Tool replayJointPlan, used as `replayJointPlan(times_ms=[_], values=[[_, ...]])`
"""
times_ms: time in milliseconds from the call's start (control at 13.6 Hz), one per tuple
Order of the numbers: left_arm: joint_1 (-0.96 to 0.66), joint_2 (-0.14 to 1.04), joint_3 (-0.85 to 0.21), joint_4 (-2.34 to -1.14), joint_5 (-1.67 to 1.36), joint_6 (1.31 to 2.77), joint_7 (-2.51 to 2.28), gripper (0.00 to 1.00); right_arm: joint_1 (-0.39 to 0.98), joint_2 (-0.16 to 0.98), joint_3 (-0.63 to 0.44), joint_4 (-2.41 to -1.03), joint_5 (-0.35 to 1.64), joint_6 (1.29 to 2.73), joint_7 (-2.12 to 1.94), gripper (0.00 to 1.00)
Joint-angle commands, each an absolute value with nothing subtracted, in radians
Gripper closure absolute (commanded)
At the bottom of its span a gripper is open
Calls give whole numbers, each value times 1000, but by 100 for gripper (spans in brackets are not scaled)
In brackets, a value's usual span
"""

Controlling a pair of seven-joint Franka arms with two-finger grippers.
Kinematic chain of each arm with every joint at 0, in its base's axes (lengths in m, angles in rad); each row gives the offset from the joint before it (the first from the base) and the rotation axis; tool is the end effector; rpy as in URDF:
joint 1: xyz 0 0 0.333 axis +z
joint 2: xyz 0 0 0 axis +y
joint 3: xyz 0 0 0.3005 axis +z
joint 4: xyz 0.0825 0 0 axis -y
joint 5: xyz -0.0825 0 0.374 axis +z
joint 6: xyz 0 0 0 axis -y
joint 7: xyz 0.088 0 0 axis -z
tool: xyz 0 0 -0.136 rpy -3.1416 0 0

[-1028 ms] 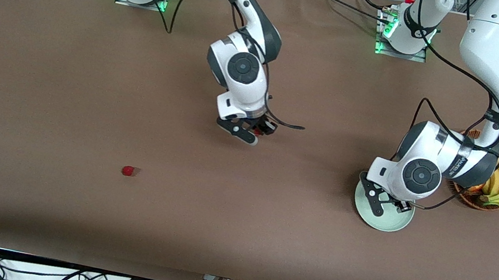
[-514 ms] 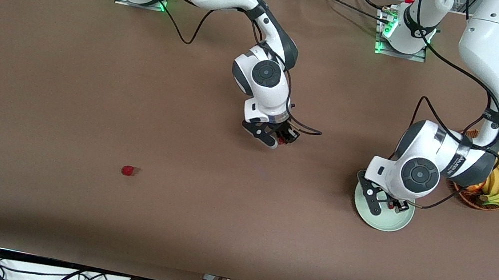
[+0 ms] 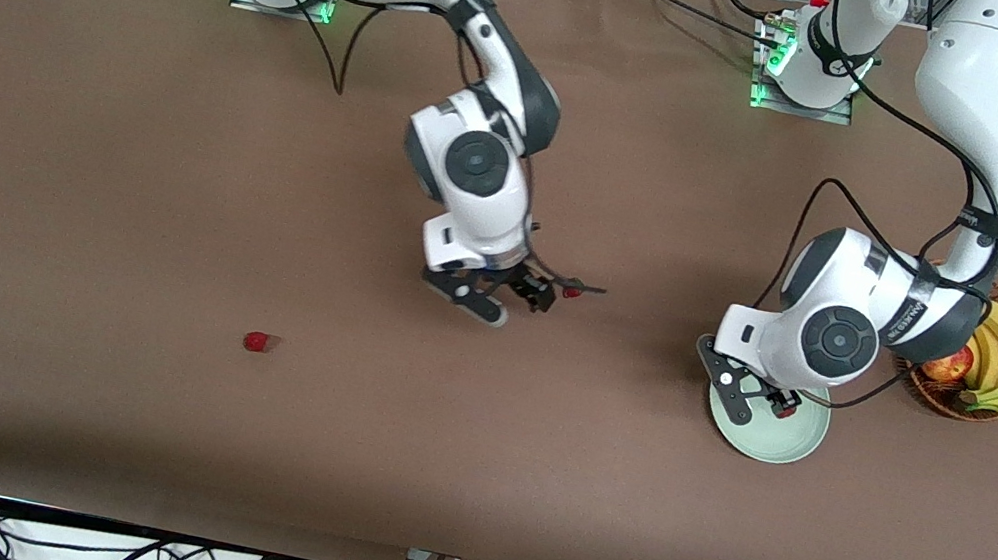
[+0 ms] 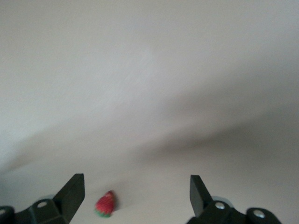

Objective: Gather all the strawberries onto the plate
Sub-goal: 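Grasp the mid-table strawberry with the left gripper while the right gripper grasps the last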

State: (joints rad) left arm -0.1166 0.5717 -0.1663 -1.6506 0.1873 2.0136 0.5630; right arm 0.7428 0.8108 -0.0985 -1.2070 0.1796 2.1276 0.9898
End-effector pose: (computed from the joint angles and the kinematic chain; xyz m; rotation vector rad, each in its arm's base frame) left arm 0.6196 -0.1556 0.2328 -2.7601 1.3781 0.3182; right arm 0.5812 0.4750 0.2695 -2.9395 0.5917 -0.0201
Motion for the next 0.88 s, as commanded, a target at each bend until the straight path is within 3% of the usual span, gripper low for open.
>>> replayJointPlan(times_ms=[0,220,514,808], values=[[-112,541,-253,-1677,176,1994,253,0,640,750,-87,-1230,176,1996,725,0],[-167,566,-314,-1674,176,2008,-229,0,513,735,-100,-1252,172,1890,441,0],[-290,617,-313,-1672,178,2116,-657,0,364,744,-104,-1287,175,1905,173,1],[-357,681,-307,-1674,227,2230,-868,0,339,845,-104,-1287,160,2081,164,1]])
